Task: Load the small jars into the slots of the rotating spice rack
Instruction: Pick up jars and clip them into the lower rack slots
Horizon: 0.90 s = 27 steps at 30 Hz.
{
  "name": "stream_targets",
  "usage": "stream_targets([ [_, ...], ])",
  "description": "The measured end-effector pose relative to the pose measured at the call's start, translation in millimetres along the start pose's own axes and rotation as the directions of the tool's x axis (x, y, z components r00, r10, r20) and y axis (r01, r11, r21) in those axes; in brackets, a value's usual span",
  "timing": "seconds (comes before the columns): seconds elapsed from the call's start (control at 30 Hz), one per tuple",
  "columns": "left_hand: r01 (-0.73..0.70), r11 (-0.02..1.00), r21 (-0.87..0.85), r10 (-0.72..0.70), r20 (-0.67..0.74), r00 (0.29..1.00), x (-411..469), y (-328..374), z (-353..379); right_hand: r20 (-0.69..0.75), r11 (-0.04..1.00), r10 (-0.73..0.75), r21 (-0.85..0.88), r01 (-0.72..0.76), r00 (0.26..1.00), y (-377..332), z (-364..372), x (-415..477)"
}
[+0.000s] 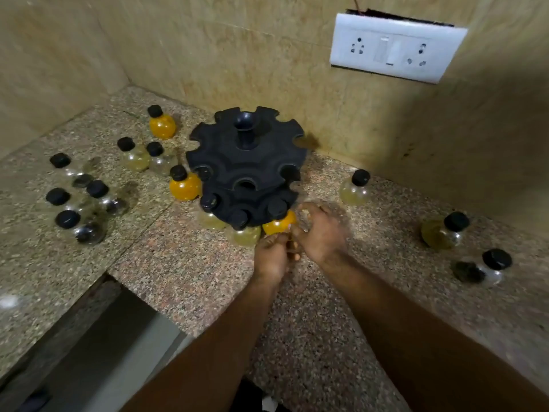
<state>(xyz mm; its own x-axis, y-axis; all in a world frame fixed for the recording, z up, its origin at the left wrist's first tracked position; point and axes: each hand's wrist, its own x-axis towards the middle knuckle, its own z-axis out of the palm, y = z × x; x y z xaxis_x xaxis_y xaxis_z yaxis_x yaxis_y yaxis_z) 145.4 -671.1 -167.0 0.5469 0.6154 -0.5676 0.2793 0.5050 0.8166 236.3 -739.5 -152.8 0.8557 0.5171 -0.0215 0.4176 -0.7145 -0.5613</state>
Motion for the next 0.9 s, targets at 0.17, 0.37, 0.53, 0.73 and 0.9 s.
stream_targets([
  [0.17,-0.061,0.991,0.122,0.054,0.06,0.997,4,-21,46,-0.072,0.984,0.174,0.047,-0.171,0.982,65,-26,-29],
  [0.37,-0.392,0.703,0.593,0.151,0.414,0.897,-2,-46,115,-0.256,0.872,0.487,0.199,-0.447,0.835,140,-54,-59],
  [0.53,-0.547,0.492,0.677,0.057,0.602,0.796,-20,-47,168,-0.427,0.788,0.616,0.325,-0.524,0.662,181,-75,-81],
  [0.73,-0.764,0.127,0.633,-0.05,0.773,0.632,-23,-68,208,-0.537,0.711,0.702,0.499,-0.495,0.468,217,-91,-93],
  [0.9,-0.853,-0.235,0.467,-0.218,0.83,0.514,-22,-87,222,-0.503,0.68,0.733,0.546,-0.49,0.457,254,-102,-87],
])
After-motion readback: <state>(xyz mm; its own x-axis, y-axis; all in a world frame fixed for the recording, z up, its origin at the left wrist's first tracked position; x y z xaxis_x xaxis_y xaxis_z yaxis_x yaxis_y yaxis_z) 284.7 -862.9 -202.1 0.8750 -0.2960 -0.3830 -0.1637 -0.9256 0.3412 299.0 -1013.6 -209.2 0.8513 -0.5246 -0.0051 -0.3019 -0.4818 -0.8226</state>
